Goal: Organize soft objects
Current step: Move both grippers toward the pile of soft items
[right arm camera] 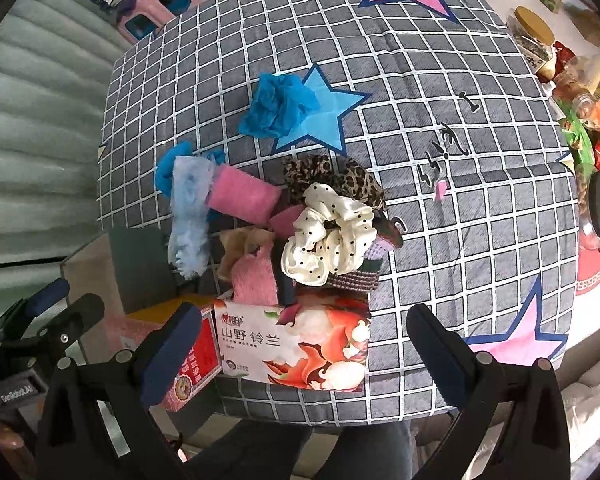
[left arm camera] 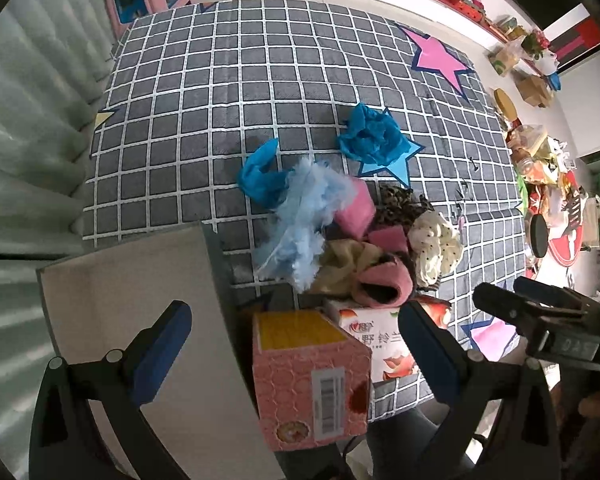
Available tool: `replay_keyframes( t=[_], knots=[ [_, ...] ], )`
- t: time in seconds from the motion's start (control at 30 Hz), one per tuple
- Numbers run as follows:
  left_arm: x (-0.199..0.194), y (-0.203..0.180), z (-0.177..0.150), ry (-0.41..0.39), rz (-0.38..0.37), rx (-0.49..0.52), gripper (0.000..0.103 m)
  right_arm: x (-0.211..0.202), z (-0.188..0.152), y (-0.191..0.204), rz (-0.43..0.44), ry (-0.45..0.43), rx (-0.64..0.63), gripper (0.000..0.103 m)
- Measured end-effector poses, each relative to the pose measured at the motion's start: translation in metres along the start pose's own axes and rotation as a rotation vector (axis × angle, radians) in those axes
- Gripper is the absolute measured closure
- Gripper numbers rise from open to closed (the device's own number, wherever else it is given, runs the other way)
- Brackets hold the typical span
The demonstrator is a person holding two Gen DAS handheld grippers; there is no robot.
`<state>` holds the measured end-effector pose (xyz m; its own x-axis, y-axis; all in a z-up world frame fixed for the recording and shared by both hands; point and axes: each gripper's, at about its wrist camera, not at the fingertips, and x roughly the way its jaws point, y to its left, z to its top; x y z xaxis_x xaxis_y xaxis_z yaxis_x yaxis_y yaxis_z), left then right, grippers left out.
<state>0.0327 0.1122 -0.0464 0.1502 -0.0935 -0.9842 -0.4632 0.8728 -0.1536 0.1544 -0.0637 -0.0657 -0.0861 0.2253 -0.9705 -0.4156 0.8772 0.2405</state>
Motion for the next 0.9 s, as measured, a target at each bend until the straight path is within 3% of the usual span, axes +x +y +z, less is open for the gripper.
replay_keyframes(
  t=[0.37, 0.5, 0.6, 0.77, 0.9],
  knots=[
    [0.008, 0.014, 0.02, -0.007, -0.004, -0.015, 0.0, 0.015, -0.002, 0.006, 0.008, 0.066, 0.031, 0.0],
    [0.015, 0.016, 0.025, 0.02, 0.026, -0.049, 0.0, 0.016, 0.003, 0.003, 0.008, 0.066, 0.025, 0.0],
    [0.022, 0.019, 0.035, 0.037, 0.013, -0.086, 0.0, 0.016, 0.01, -0.001, 0.011, 0.065, 0.011, 0.0],
    [0.034, 0.017, 0.05, 0.053, 0.059, -0.132, 0.0, 0.025, 0.028, -0.006, 0.02, 0.08, -0.016, 0.0],
    [0.047, 0.018, 0.069, 0.041, 0.026, -0.165, 0.0, 0.036, 0.045, -0.008, 0.033, 0.09, -0.04, 0.0]
  ],
)
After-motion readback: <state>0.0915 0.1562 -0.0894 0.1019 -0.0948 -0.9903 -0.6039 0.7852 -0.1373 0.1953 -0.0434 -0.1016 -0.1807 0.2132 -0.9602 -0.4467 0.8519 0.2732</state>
